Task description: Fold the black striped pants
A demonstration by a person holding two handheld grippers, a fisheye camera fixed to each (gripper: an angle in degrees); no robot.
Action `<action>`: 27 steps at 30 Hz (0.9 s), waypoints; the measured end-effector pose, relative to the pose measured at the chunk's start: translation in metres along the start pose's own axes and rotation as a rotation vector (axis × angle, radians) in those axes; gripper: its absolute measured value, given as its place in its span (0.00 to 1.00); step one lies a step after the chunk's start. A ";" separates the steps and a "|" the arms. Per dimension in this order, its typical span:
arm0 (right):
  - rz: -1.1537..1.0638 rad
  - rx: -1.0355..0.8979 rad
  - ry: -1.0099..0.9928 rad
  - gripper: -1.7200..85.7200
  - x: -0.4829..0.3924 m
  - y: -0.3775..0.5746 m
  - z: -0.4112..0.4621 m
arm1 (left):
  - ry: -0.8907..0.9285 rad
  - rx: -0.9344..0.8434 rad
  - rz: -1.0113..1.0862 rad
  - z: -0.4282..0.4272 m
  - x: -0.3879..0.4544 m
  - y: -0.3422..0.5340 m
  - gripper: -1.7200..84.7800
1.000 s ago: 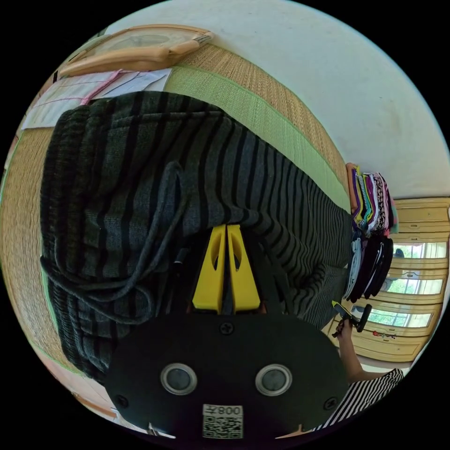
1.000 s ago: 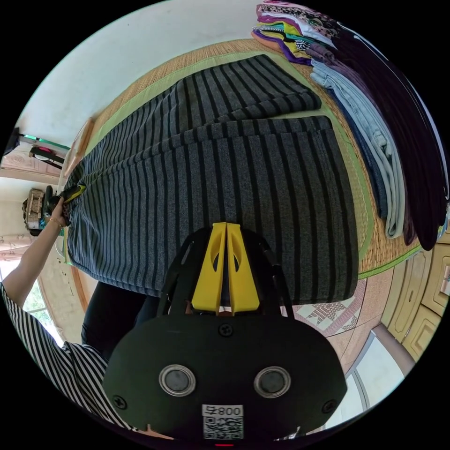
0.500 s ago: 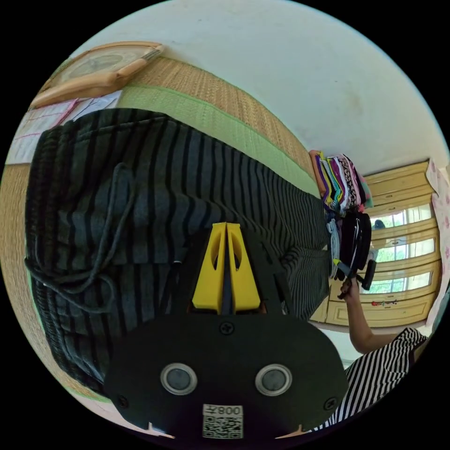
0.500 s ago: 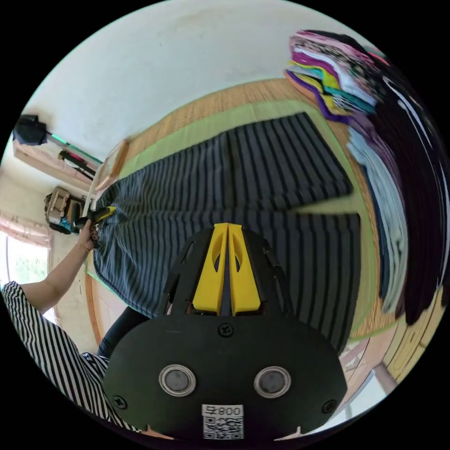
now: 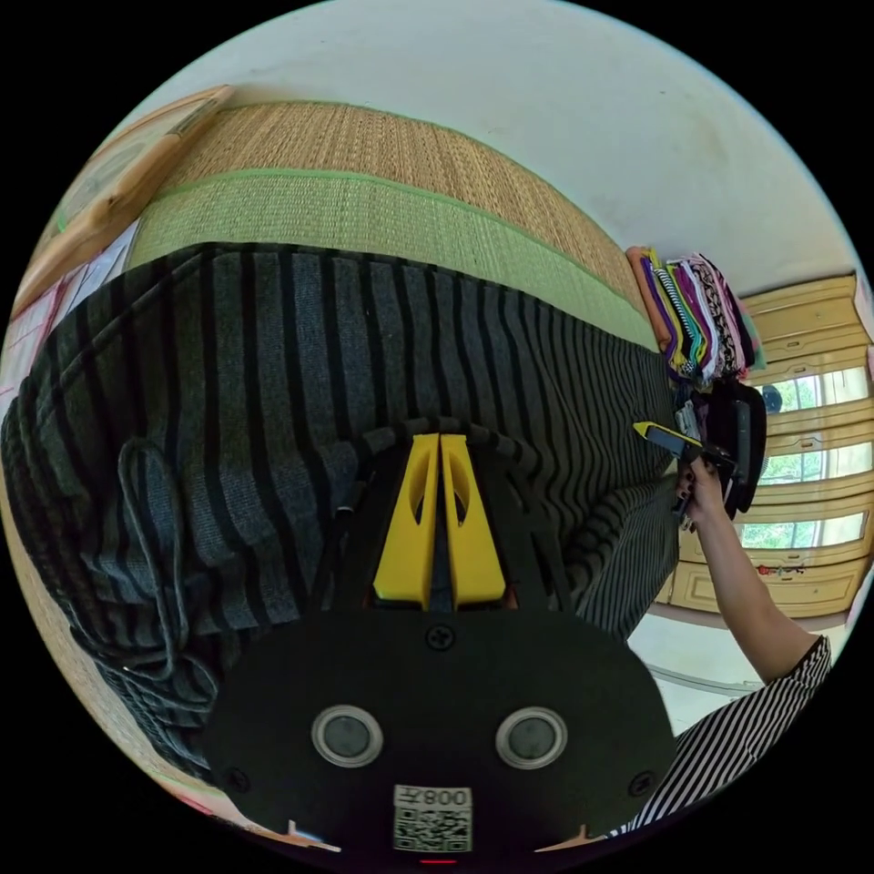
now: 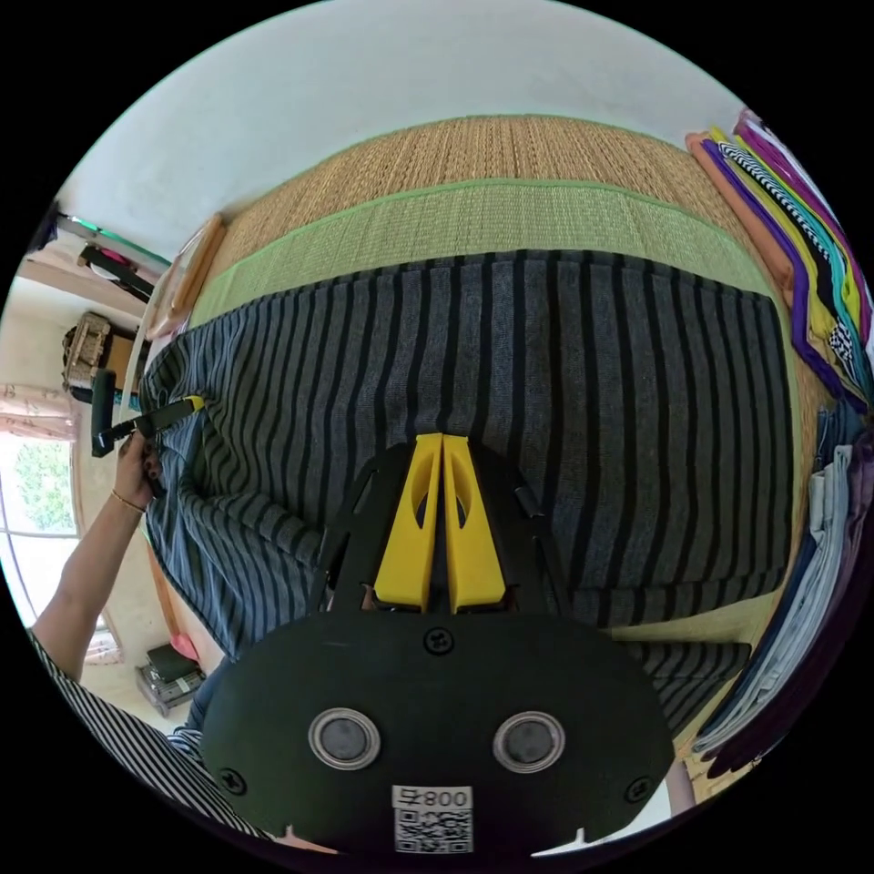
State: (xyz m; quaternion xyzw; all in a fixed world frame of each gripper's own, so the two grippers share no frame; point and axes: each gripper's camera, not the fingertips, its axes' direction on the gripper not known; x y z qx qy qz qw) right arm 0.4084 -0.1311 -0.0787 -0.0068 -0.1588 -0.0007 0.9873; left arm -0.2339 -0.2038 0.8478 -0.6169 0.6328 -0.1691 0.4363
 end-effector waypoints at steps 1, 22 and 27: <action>0.015 0.004 -0.012 0.02 -0.002 -0.009 -0.002 | 0.013 0.009 -0.018 -0.002 -0.003 0.000 0.02; -0.325 -0.055 -0.055 0.02 -0.196 -0.101 0.029 | 0.186 -0.015 0.095 -0.028 -0.002 0.134 0.02; -0.258 -0.066 -0.097 0.02 -0.198 -0.140 0.029 | 0.193 0.000 0.097 -0.033 -0.007 0.156 0.02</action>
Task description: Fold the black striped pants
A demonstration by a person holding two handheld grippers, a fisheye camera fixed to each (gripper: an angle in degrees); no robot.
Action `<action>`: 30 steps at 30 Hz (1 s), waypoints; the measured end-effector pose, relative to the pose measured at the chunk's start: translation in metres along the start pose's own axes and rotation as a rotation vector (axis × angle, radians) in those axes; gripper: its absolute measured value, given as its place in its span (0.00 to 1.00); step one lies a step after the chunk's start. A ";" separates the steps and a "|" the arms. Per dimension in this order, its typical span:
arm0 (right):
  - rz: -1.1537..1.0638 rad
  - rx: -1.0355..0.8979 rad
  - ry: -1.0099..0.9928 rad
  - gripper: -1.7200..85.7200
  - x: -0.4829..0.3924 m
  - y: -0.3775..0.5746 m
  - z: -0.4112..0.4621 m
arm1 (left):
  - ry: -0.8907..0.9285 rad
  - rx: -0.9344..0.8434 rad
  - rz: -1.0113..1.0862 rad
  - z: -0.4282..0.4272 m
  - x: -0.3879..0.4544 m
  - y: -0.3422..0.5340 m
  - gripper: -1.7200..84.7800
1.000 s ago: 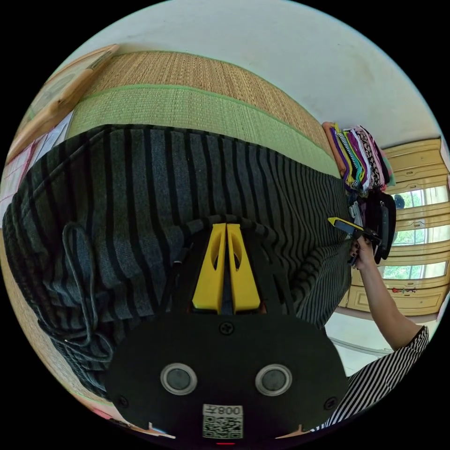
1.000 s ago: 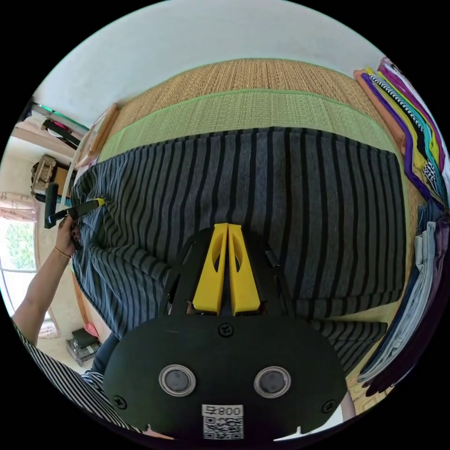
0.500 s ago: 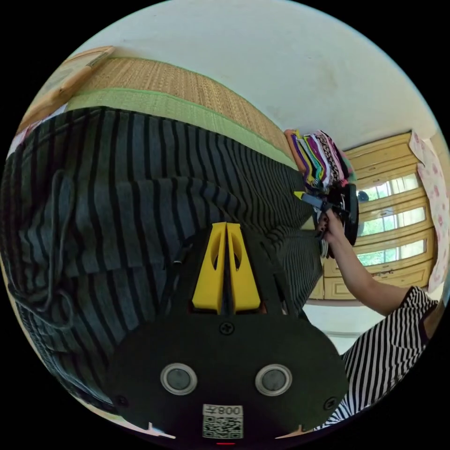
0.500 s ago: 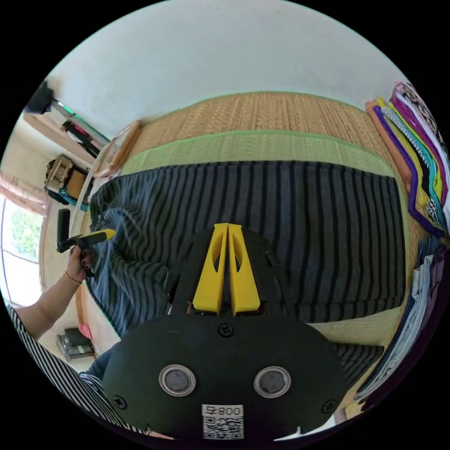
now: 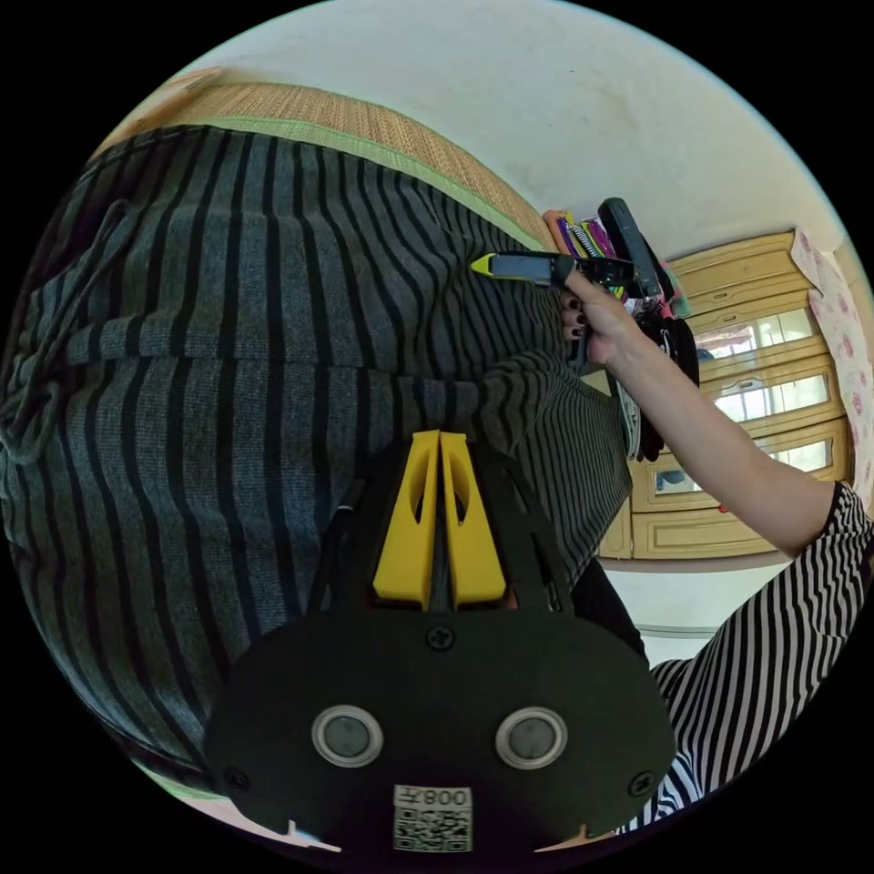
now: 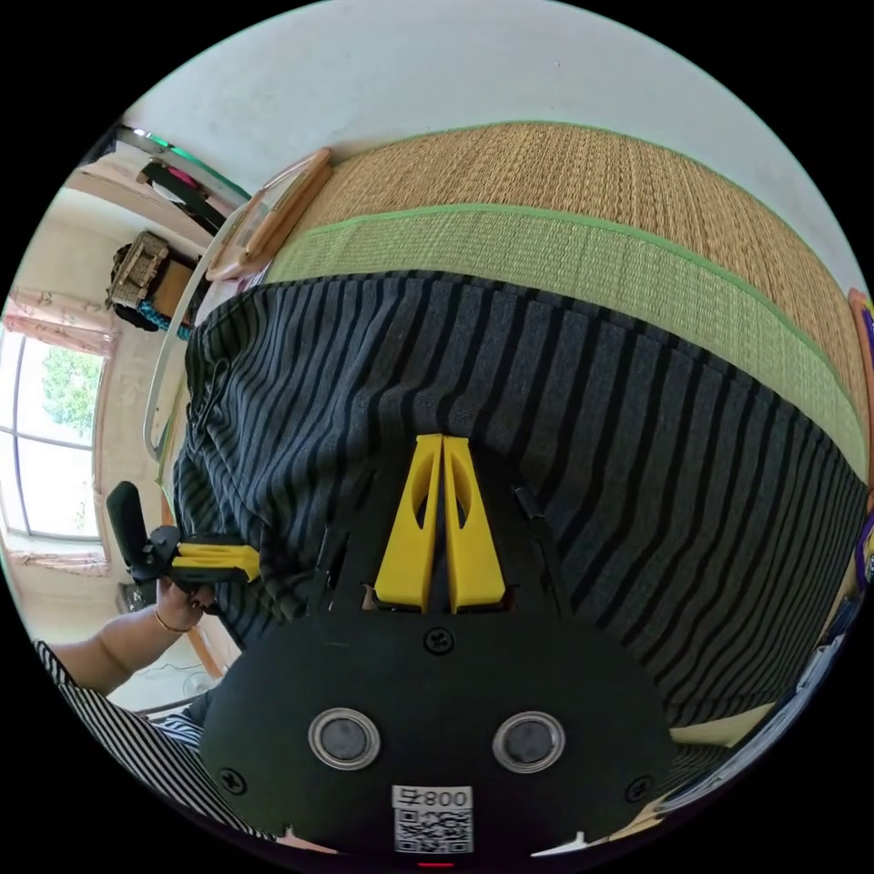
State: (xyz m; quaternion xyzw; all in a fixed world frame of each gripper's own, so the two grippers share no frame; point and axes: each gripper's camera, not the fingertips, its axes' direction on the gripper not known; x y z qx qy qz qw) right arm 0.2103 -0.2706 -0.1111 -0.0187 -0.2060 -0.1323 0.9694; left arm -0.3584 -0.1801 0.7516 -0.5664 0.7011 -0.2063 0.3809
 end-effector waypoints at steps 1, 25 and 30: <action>0.015 0.001 -0.008 0.02 0.001 -0.008 0.000 | 0.014 0.003 -0.011 -0.001 -0.001 0.005 0.02; -0.136 -0.051 -0.001 0.02 -0.077 -0.060 0.037 | -0.388 0.116 -0.299 -0.135 -0.041 0.126 0.02; -0.150 -0.050 0.011 0.02 -0.074 -0.061 0.037 | -0.370 0.144 -0.274 -0.145 -0.025 0.124 0.02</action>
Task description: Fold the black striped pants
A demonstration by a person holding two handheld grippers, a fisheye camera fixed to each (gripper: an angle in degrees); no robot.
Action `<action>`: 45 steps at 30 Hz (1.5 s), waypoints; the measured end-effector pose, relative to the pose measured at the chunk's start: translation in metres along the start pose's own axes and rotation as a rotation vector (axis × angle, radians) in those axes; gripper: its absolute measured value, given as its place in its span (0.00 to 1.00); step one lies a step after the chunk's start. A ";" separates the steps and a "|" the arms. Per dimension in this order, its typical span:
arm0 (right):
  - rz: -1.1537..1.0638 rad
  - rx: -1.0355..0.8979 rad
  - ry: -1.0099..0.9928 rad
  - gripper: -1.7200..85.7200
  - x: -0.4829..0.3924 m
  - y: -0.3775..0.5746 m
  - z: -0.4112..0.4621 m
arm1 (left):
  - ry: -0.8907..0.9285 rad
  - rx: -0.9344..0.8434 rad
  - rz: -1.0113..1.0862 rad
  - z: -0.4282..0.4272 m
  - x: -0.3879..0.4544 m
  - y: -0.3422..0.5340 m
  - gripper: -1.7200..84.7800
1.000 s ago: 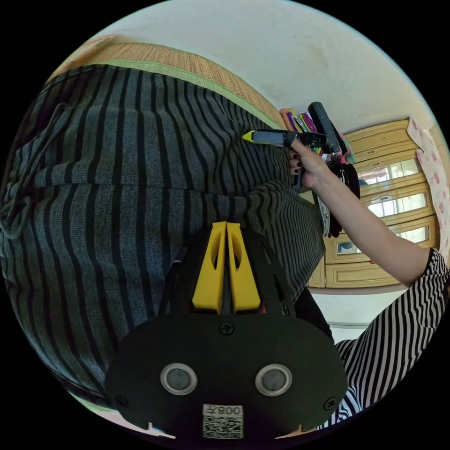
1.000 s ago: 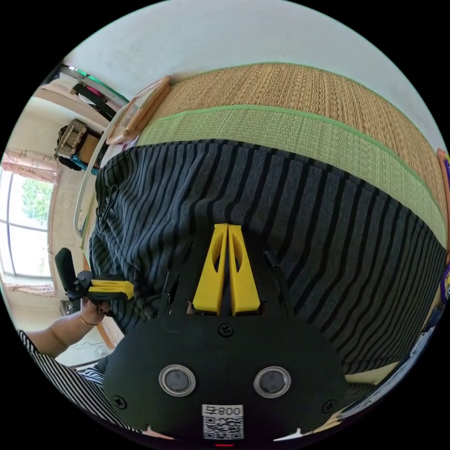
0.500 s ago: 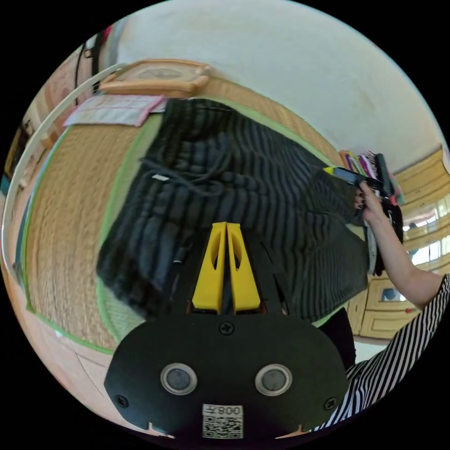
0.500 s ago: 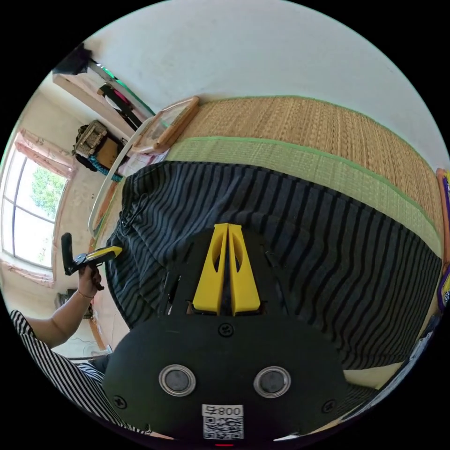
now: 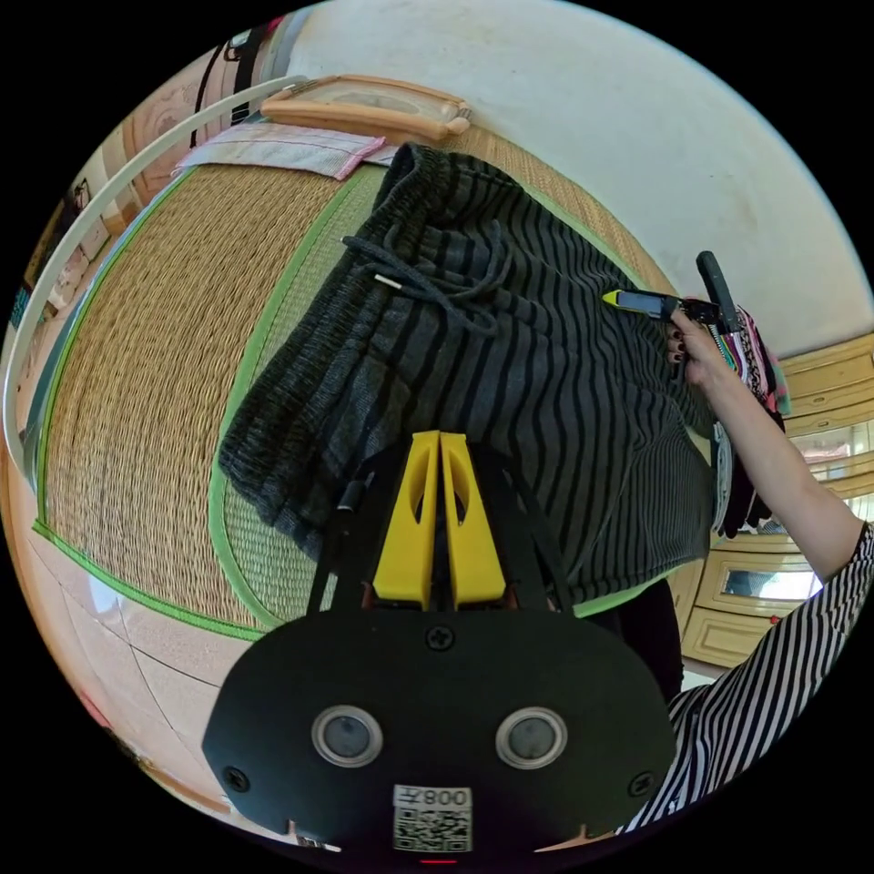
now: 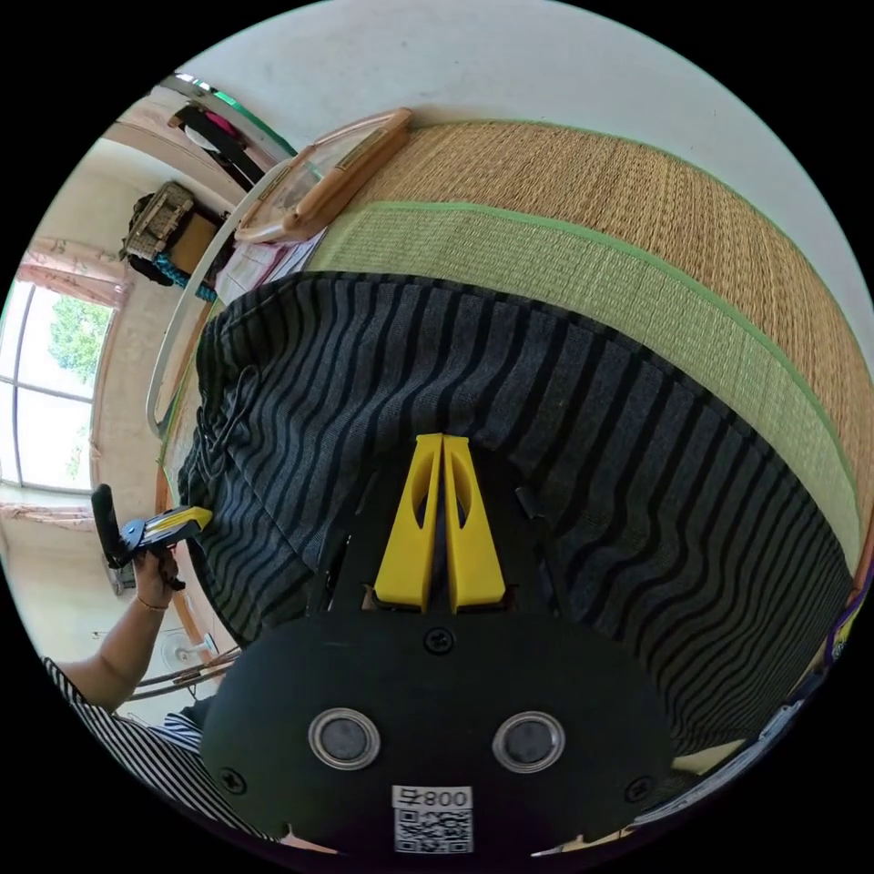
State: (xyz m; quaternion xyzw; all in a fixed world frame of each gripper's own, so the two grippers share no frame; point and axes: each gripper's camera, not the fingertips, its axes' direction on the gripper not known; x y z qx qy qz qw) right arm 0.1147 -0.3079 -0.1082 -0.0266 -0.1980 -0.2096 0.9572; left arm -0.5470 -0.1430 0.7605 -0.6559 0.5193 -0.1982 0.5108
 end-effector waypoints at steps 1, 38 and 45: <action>-0.009 0.028 0.007 0.02 0.000 0.006 -0.005 | -0.015 0.027 0.033 -0.007 0.009 -0.002 0.02; 0.400 0.306 -0.087 0.02 0.178 0.329 -0.029 | 0.200 0.018 0.282 0.009 0.207 -0.186 0.02; 0.540 0.471 -0.047 0.02 0.245 0.419 -0.065 | 0.292 -0.136 0.578 0.045 0.341 -0.226 0.03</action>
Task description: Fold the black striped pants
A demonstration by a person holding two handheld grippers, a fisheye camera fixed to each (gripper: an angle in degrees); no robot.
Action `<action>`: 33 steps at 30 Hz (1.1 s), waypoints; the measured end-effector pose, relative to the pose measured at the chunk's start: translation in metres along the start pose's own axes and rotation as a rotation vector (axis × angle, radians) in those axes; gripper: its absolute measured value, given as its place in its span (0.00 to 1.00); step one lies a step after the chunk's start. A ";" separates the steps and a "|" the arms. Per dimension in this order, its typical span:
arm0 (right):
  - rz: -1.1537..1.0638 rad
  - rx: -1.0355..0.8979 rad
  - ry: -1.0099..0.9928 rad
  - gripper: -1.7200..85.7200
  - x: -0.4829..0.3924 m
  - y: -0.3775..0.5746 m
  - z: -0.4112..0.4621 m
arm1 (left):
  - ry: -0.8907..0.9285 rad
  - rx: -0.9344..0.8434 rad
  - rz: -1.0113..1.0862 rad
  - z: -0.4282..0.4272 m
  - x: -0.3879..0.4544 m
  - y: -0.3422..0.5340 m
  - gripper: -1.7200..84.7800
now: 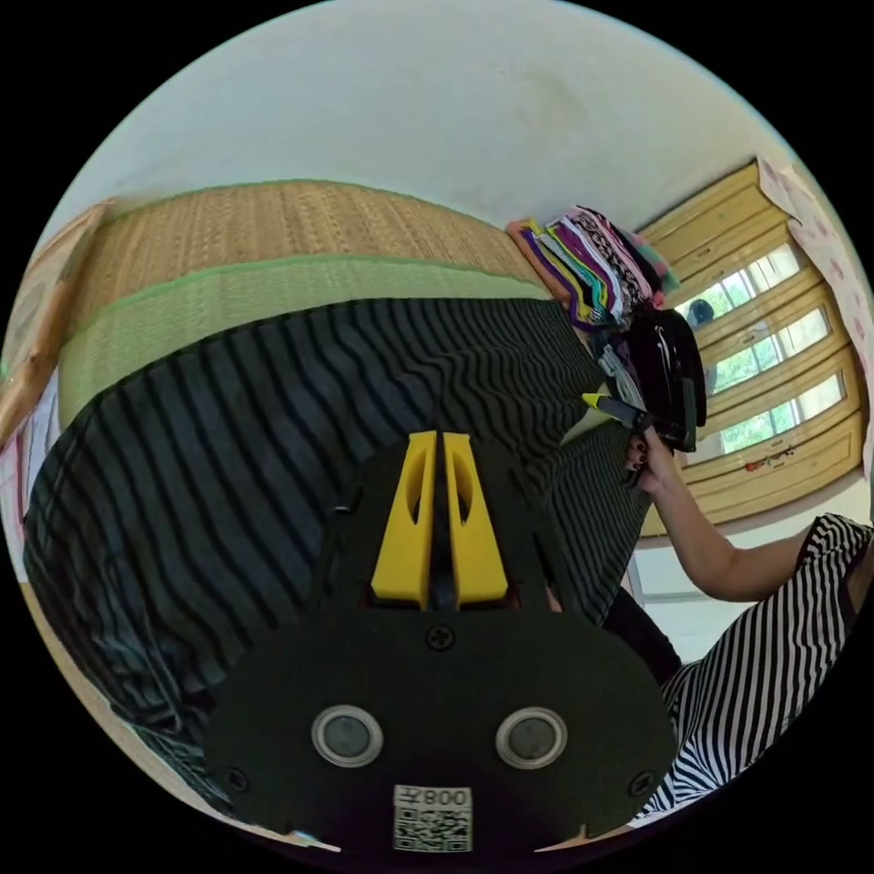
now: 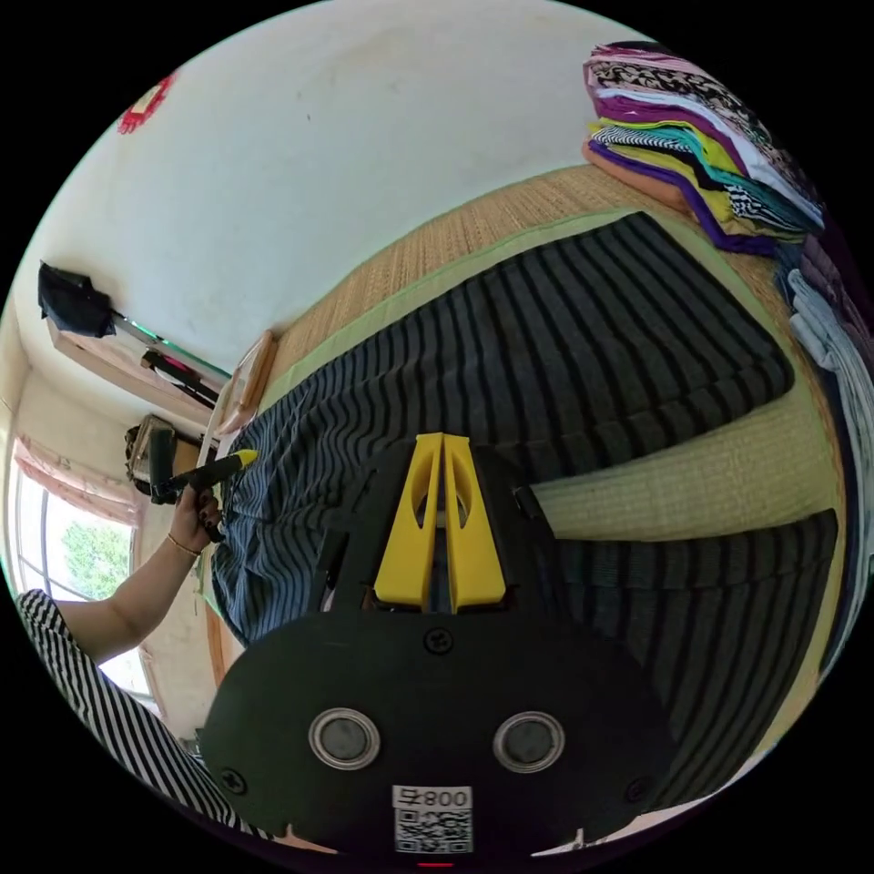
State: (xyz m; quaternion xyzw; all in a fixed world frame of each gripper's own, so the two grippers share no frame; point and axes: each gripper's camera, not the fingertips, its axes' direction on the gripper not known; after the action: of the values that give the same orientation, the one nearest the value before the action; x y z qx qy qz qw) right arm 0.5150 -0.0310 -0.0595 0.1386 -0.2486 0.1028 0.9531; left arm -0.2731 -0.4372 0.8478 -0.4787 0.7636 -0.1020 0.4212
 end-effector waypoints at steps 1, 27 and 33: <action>-0.014 -0.033 0.037 0.02 0.008 0.004 0.003 | -0.003 -0.050 0.029 0.017 0.013 -0.013 0.03; 0.140 0.166 0.365 0.11 0.186 0.083 -0.096 | 0.006 -0.061 0.242 0.103 0.192 -0.249 0.12; 0.137 0.131 0.462 0.12 0.212 0.097 -0.091 | -0.005 -0.093 0.309 0.152 0.253 -0.327 0.13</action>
State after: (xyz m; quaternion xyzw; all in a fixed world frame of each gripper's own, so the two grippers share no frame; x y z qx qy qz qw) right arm 0.7110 0.1158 -0.0091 0.1557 -0.0258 0.2119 0.9645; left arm 0.0036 -0.7767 0.7976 -0.3746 0.8311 0.0008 0.4109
